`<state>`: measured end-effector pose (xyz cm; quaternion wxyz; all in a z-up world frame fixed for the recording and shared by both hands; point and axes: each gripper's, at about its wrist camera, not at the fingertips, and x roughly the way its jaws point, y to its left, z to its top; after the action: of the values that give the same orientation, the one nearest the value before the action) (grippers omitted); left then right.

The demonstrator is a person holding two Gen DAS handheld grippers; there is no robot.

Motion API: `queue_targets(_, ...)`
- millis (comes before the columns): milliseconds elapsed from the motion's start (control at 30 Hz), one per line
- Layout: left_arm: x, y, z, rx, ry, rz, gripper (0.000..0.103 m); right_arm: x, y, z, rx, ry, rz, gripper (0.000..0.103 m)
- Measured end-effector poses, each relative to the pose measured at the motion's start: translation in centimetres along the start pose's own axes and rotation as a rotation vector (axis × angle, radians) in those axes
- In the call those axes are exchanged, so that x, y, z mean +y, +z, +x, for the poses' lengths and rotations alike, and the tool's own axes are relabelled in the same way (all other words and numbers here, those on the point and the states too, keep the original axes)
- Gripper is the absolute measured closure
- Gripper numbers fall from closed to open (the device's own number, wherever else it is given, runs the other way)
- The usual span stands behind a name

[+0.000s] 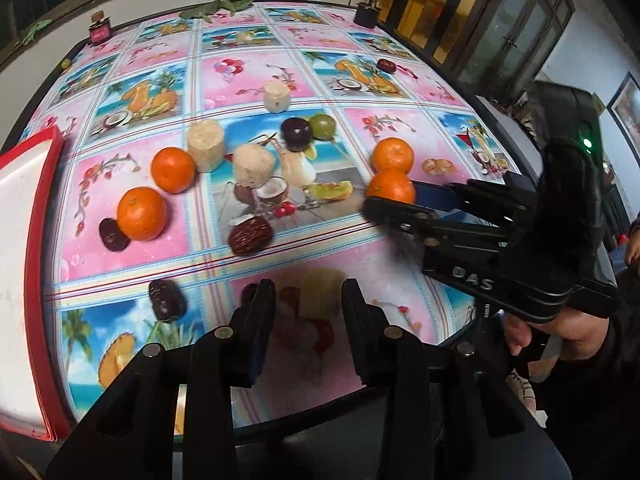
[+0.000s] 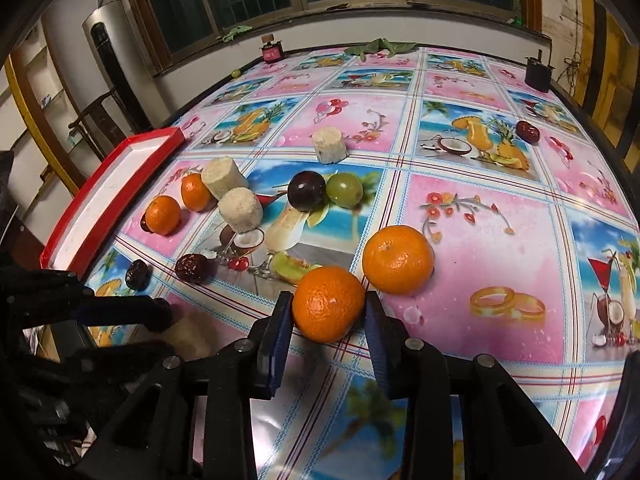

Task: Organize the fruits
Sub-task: 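Grasp the beige cylinder with the left tool while the right tool grasps a mandarin orange, then carry both into the white tray and open both tools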

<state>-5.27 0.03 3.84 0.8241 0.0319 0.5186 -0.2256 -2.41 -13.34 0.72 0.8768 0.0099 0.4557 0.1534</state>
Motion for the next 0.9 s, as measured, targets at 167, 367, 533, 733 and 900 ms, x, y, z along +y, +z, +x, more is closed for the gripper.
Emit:
queue_targets(167,-0.2,0.0,0.3,0.003,-0.021,0.008,0.071,-0.1,-0.3,-0.6,-0.002,-0.005,0.002,0.067)
queue_targets(367,-1.8,-0.1,1.2,0.03,-0.032,0.057,0.071,-0.4,-0.7,-1.2,-0.002,-0.005,0.013,0.067)
queue_targets(533,-2.0,0.0,2.5,0.056,-0.028,0.058,0.072,-0.2,-0.7,-1.1,0.002,-0.005,0.006,0.067)
queue_targets(733,-1.5,0.4,2.7,0.037,-0.012,0.034,0.079,0.1,-0.6,-1.1,0.004,-0.005,-0.005,0.067)
queue_targets(900,-1.3,0.2,2.3,0.032,-0.01,0.031,0.079,0.5,-0.4,-1.3,0.002,-0.008,-0.017,0.067)
